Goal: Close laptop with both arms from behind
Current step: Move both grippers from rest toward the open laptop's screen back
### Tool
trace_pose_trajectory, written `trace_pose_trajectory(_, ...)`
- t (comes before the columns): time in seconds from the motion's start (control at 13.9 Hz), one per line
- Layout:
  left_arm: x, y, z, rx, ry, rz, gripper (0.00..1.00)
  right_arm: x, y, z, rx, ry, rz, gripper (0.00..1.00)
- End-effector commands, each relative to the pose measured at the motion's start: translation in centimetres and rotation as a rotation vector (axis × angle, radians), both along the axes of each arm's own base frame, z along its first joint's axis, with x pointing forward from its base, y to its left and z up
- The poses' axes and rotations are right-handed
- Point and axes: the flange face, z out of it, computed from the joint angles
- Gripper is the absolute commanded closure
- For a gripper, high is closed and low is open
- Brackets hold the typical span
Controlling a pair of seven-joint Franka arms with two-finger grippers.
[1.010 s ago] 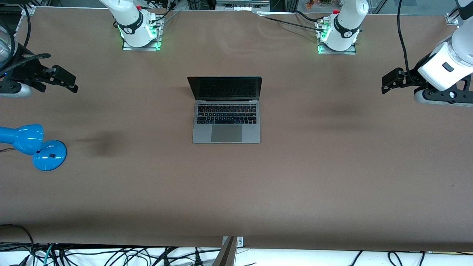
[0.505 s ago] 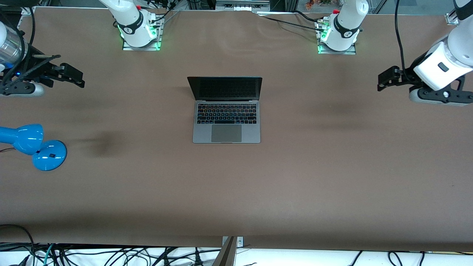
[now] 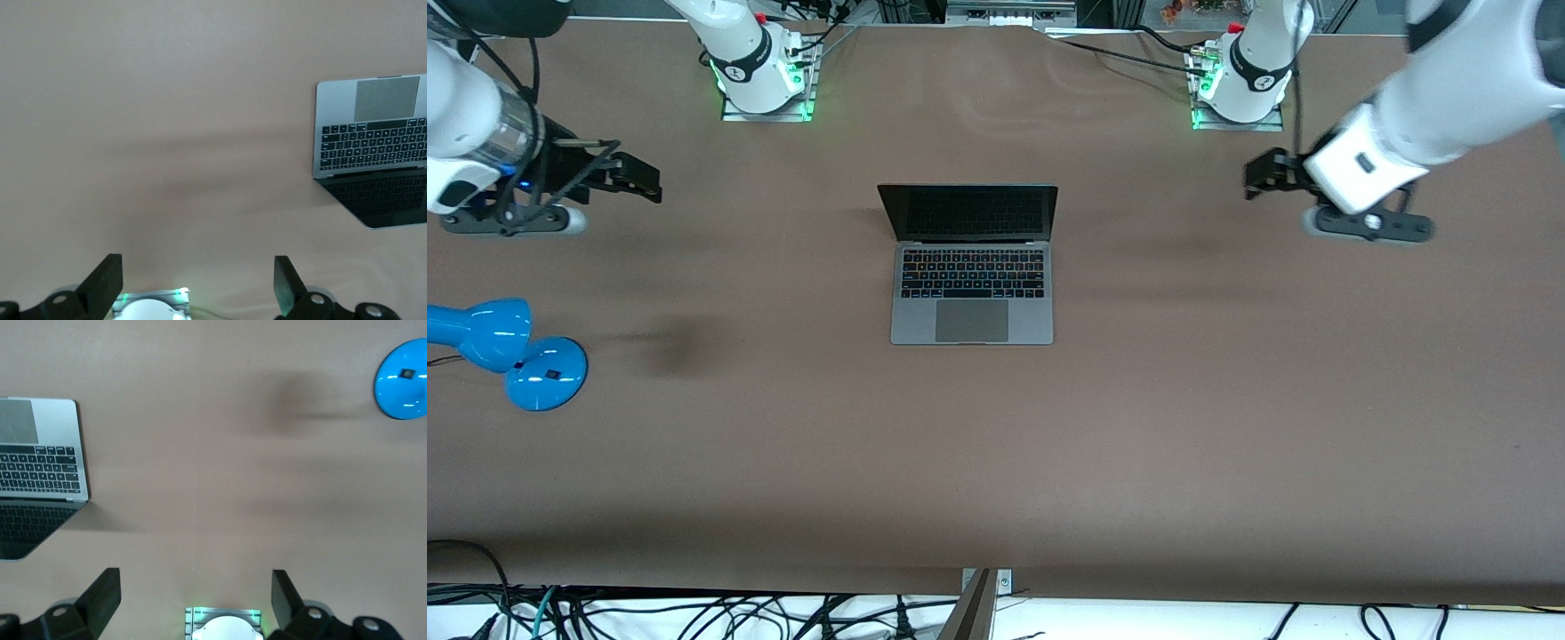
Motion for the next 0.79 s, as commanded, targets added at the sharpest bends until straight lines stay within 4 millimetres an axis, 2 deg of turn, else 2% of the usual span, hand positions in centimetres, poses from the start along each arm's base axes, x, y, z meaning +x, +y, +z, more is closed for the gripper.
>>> trace_pose_trajectory(0.0, -2.1, -3.6, -1.2, 0.011, 0.029, 0.045, 0.00, -0.3, 2.2, -0.8, 0.000, 0.014, 0.044, 0.00)
trace_pose_trajectory(0.07, -2.7, -5.1, -2.2, -0.005, 0.051, 0.074, 0.00, -0.3, 3.5, -1.1, 0.003, 0.018, 0.065, 0.00)
trace_pose_trajectory(0.14, -2.8, -5.7, -3.1, -0.021, 0.074, 0.096, 0.00, -0.5, 5.1, -1.5, 0.004, 0.024, 0.088, 0.00)
trace_pose_trajectory(0.29, -3.5, -7.0, -5.2, -0.026, 0.122, 0.093, 0.00, -1.1, 9.4, -2.2, 0.009, 0.027, 0.158, 0.00)
trace_pose_trajectory(0.36, -4.5, -8.6, -6.0, -0.013, 0.135, 0.085, 0.01, -1.5, 11.2, -2.6, 0.012, 0.032, 0.190, 0.01)
trace_pose_trajectory(0.5, -6.1, -11.1, -7.2, 0.000, 0.142, 0.059, 0.08, -2.3, 14.2, -3.3, 0.025, 0.046, 0.184, 0.02)
trace_pose_trajectory(0.58, -6.6, -11.8, -7.9, 0.007, 0.151, 0.063, 0.13, -3.0, 15.5, -3.7, 0.054, 0.068, 0.142, 0.07)
trace_pose_trajectory(0.72, -8.2, -14.2, -9.1, -0.002, 0.150, 0.026, 0.62, -4.5, 17.5, -5.2, 0.123, 0.143, 0.076, 0.19)
